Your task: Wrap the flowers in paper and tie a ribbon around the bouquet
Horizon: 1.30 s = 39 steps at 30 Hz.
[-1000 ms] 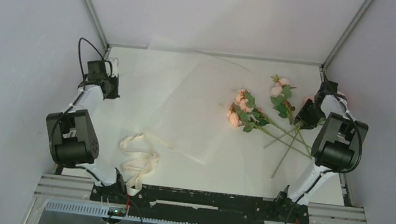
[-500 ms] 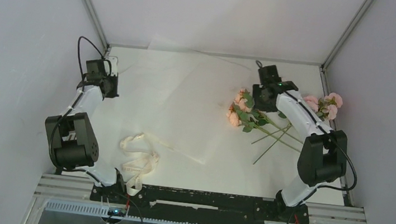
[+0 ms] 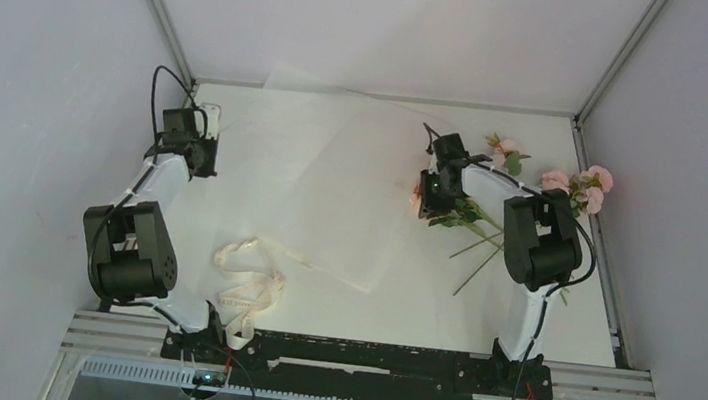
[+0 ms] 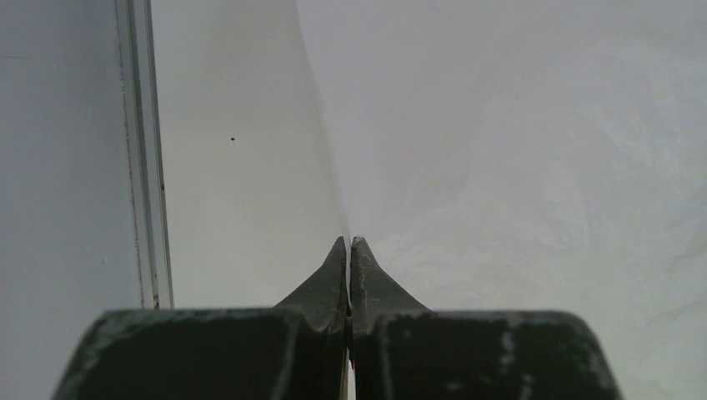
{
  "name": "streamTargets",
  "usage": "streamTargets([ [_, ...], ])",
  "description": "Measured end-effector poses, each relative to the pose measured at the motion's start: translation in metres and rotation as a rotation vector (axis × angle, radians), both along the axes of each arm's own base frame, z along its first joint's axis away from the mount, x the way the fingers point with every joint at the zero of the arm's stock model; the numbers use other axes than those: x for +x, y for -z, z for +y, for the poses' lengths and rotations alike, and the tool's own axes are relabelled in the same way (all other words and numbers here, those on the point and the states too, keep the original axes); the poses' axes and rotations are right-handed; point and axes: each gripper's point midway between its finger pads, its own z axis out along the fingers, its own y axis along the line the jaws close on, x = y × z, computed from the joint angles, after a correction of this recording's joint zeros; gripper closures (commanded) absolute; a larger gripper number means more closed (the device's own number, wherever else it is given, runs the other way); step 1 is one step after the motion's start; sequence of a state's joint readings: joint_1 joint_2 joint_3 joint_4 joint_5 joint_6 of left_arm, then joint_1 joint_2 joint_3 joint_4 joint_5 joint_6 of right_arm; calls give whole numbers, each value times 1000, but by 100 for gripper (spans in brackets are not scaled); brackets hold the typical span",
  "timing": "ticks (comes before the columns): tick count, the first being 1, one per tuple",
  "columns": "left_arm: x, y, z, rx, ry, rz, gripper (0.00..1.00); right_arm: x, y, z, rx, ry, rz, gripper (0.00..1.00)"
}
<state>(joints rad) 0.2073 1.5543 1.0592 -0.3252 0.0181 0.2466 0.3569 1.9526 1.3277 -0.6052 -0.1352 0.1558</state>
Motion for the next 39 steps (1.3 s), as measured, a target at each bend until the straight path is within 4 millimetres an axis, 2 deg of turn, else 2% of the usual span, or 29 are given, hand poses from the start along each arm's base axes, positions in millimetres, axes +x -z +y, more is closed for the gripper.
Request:
streamTargets([
  [2, 1, 0, -2, 11, 10, 1, 100, 15, 0, -12, 15, 86, -17, 67],
  [5, 2, -1, -7, 28, 34, 4, 100, 46, -2, -55, 15, 275, -60, 66],
  [6, 2, -1, -9, 34, 41, 3, 100, 53, -3, -63, 15, 316, -77, 65],
  [7, 3, -2, -11, 40, 49, 3, 100, 64, -4, -97, 4, 412, -93, 63],
  [9, 3, -5, -14, 44, 59, -4, 100, 75, -9, -137, -14, 529, -123, 56],
  [11, 4, -9, -15, 50, 66, -14, 100, 78, -17, -161, -16, 584, -145, 46],
  [12, 4, -10, -15, 51, 66, -17, 100, 79, -25, -162, -4, 584, -159, 41],
  [13, 4, -11, -15, 51, 66, -20, 100, 80, -31, -156, 16, 572, -169, 32],
  [14, 4, -12, -14, 52, 65, -21, 100, 81, -42, -143, 56, 535, -186, 19],
  [15, 4, -12, -14, 52, 65, -21, 100, 81, -50, -128, 99, 507, -197, 11],
  [18, 3, -12, -15, 52, 65, -20, 100, 73, -77, -56, 304, 361, -222, 6],
  [21, 3, -11, -15, 52, 65, -18, 100, 64, -79, -1, 452, 284, -177, 7],
  [22, 3, -11, -15, 51, 65, -17, 100, 64, -74, 7, 475, 285, -159, 8],
  [24, 2, -12, -15, 51, 66, -16, 100, 70, -59, 13, 512, 336, -122, 9],
  [28, -4, -10, -16, 50, 66, -8, 100, 89, -22, -10, 515, 514, -63, 12],
  [32, -7, -8, -16, 49, 66, -3, 100, 101, -23, -19, 563, 597, -55, 11],
  [36, -8, -7, -17, 45, 69, 1, 100, 92, -21, -5, 575, 576, -38, 12],
  [39, -7, -7, -18, 40, 73, 0, 100, 67, -20, 5, 615, 564, -6, 12],
])
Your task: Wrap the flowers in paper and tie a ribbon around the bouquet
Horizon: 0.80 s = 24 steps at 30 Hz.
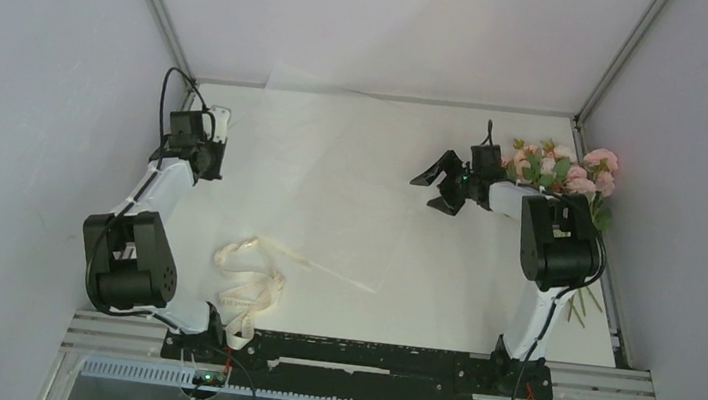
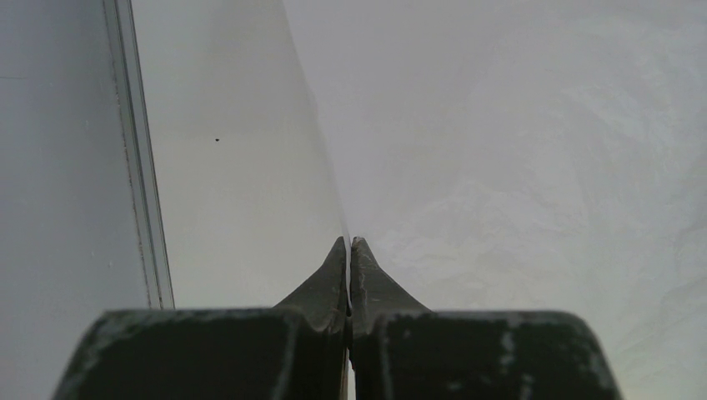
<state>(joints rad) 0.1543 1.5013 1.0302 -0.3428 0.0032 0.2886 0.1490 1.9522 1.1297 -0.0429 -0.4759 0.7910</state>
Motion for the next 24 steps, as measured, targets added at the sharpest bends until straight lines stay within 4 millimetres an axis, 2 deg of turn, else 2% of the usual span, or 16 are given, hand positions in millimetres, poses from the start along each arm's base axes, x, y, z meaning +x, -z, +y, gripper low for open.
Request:
streamTargets([
  [4, 0, 0, -1, -1, 1, 0, 100, -20, 0, 14, 54, -33, 15, 16],
  [6, 0, 0, -1, -1, 3, -1, 100, -22, -1, 22, 85, -44, 15, 25],
  [7, 0, 0, -1, -1, 3, 0, 100, -23, 0, 26, 101, -51, 16, 34],
  [8, 0, 0, -1, -1, 3, -1, 100, -23, 1, 31, 116, -60, 17, 48],
  [10, 0, 0, -2, -1, 4, -1, 100, -26, 6, 40, 138, -75, 28, 83],
  [11, 0, 0, -2, -1, 5, -1, 100, -28, 9, 42, 140, -84, 32, 97],
  [12, -1, 0, -2, -1, 5, 1, 100, -31, 13, 42, 142, -80, 48, 100],
  [15, -5, -2, -7, 7, 21, -3, 100, -41, 18, 42, 119, -90, 69, 100],
  [17, -11, -3, -18, 17, 59, -6, 100, -45, 14, 37, 87, -88, 60, 100],
  [20, -22, -9, -46, 11, 156, -19, 100, -60, -3, 22, 24, -79, 21, 100],
  [24, -27, -28, -81, -22, 268, -67, 100, -89, -32, -1, -34, -67, -49, 100],
])
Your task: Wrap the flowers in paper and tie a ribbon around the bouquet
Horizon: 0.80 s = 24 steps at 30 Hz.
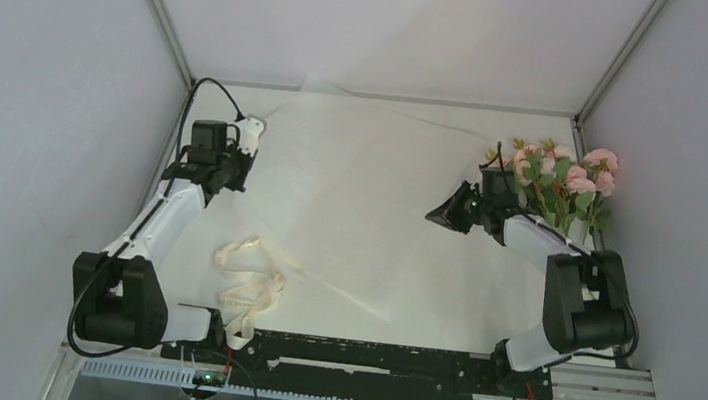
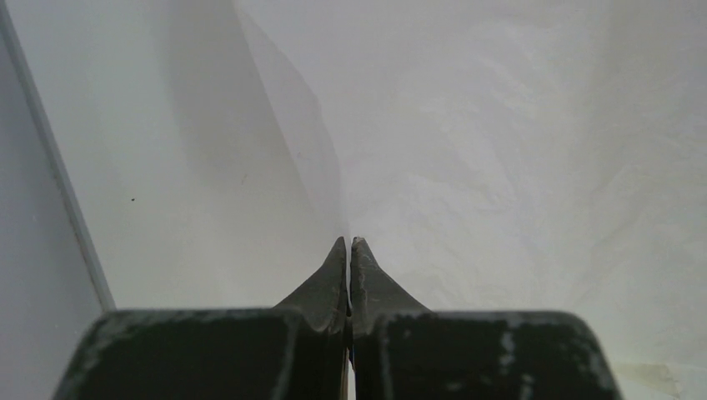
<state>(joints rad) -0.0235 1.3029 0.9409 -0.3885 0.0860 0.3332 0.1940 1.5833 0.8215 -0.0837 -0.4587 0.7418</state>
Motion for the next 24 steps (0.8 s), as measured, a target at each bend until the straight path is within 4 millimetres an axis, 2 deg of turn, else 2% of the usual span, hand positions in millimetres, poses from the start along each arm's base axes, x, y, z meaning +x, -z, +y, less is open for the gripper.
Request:
streamTargets([
  [2, -1, -1, -5, -5, 14, 1, 100, -11, -3, -11, -21, 7, -6, 96],
  [4, -3, 2, -6, -10, 18, 14, 98, -21, 1, -21, -45, 12, 16, 80],
  [5, -5, 3, -6, -11, 18, 21, 92, -28, 6, -27, -62, 18, 37, 71],
  [7, -7, 5, -6, -11, 17, 33, 46, -40, 12, -39, -96, 28, 78, 49],
  [8, -8, 6, -6, -8, 19, 38, 29, -44, 13, -44, -110, 34, 90, 44],
  [9, -10, 9, -5, -9, 5, 54, 20, -49, 12, -52, -133, 40, 96, 41],
  [10, -12, 12, -3, -4, -4, 70, 16, -52, 8, -59, -149, 51, 94, 39],
  [12, -18, 19, 6, 27, -41, 111, 9, -56, -3, -75, -193, 77, 75, 37],
  [15, -30, 26, 23, 71, -116, 173, 5, -54, -33, -104, -295, 127, 23, 37],
  [17, -36, 20, 37, 92, -164, 197, 5, -43, -62, -132, -402, 168, -36, 37],
  [20, -34, 0, 49, 106, -210, 167, 5, -28, -93, -176, -589, 238, -76, 38],
  [22, -34, -12, 49, 99, -212, 145, 5, -22, -100, -206, -706, 273, -46, 39],
  [24, -33, -21, 45, 82, -198, 133, 5, -19, -94, -235, -784, 298, 34, 38],
])
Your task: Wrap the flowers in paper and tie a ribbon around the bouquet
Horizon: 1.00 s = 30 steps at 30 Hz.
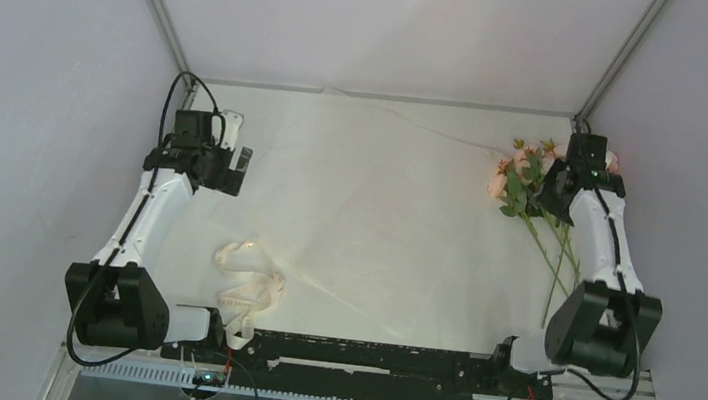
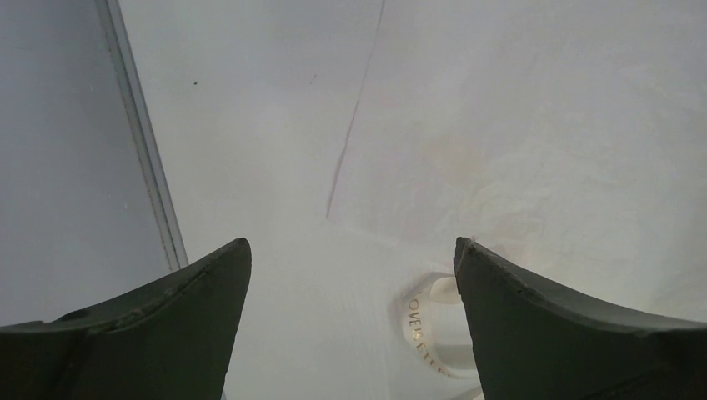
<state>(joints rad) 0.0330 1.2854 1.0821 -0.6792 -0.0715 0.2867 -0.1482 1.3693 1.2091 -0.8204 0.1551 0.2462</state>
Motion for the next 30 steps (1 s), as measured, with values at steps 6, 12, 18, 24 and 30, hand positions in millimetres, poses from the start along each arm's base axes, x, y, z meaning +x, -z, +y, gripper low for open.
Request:
streamTargets([
  [6, -2, 12, -11, -53, 31, 55, 6, -15, 53, -78, -37, 203, 220, 45],
  [12, -6, 30, -14, -70, 38, 133, 7, -23, 59, -137, -96, 360, 235, 54],
  [18, -9, 31, -14, -74, 36, 142, 7, -8, 76, -156, -113, 378, 228, 55],
  [24, -12, 27, -16, -88, 26, 136, 7, -9, 115, -159, -31, 371, 287, 56],
  [30, -14, 23, -16, -91, 19, 126, 8, -11, 144, -155, 57, 345, 331, 56],
])
